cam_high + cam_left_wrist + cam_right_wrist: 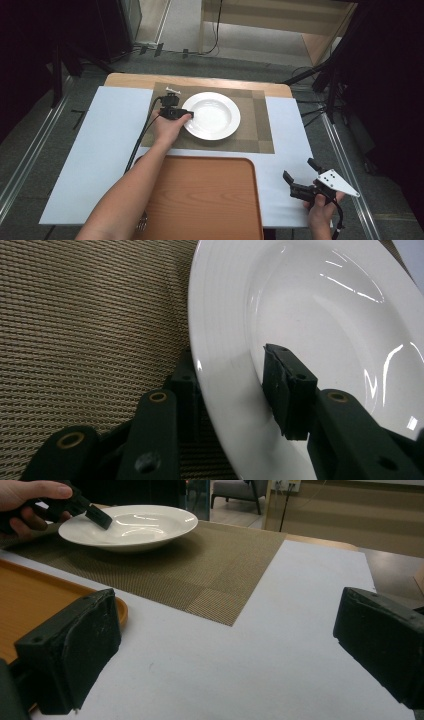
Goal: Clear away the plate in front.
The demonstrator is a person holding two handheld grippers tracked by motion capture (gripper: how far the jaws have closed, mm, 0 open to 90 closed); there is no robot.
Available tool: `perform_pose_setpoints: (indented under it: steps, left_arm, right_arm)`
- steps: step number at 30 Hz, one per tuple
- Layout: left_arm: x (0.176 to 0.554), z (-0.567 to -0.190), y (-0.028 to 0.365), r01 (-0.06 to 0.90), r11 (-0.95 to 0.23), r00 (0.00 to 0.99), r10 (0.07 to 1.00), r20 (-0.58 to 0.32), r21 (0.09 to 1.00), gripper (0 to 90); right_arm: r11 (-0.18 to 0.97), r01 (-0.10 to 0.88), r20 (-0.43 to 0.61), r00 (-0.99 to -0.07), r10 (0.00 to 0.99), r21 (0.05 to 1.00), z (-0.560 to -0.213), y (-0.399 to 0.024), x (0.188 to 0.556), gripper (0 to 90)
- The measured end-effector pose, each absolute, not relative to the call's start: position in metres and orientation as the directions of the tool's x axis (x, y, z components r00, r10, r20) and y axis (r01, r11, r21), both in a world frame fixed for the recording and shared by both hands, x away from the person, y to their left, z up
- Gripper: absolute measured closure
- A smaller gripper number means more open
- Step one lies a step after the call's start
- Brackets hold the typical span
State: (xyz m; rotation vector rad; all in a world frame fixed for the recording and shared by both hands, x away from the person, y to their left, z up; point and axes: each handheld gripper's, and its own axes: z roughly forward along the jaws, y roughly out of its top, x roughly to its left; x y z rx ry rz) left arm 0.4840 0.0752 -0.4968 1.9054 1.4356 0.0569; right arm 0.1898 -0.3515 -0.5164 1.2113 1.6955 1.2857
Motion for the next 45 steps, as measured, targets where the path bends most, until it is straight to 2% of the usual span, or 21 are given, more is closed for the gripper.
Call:
perform_pose_setpoints:
  steps: [11,14,15,17,22,30,38,45]
  left_arm:
    - [0.481,-0.488,0.077,0.811,-0.092,0.395,0.814,-0.426,0.578,65.7]
    - [0.479,-0.483,0.078,0.808,-0.083,0.433,0.755,-0.493,0.583,71.0]
    - [0.475,-0.479,0.074,0.796,-0.105,0.457,0.751,-0.478,0.596,75.3]
    - [0.469,-0.472,0.068,0.757,-0.158,0.509,0.751,-0.421,0.634,77.6]
    - [0.465,-0.473,0.068,0.754,-0.191,0.539,0.727,-0.426,0.628,78.6]
    - [0.467,-0.482,0.078,0.805,-0.108,0.487,0.683,-0.544,0.584,81.6]
    - [0.469,-0.482,0.08,0.832,-0.063,0.441,0.679,-0.587,0.552,81.8]
    - [0.468,-0.476,0.086,0.819,-0.048,0.454,0.663,-0.595,0.571,81.6]
  right_arm:
    - [0.079,0.269,0.017,-0.336,0.942,0.96,-0.517,-0.352,0.19,0.0]
    - [0.079,0.269,0.017,-0.335,0.942,0.96,-0.517,-0.352,0.19,0.0]
    - [0.08,0.269,0.016,-0.336,0.942,0.96,-0.517,-0.352,0.19,0.0]
    - [0.079,0.271,0.018,-0.335,0.942,0.959,-0.516,-0.351,0.19,0.0]
    - [0.08,0.271,0.015,-0.335,0.942,0.959,-0.516,-0.351,0.19,0.0]
    - [0.08,0.271,0.015,-0.333,0.943,0.959,-0.517,-0.351,0.19,0.0]
    - [0.079,0.267,0.016,-0.333,0.943,0.96,-0.516,-0.351,0.19,0.0]
    - [0.077,0.266,0.017,-0.333,0.943,0.961,-0.516,-0.351,0.19,0.0]
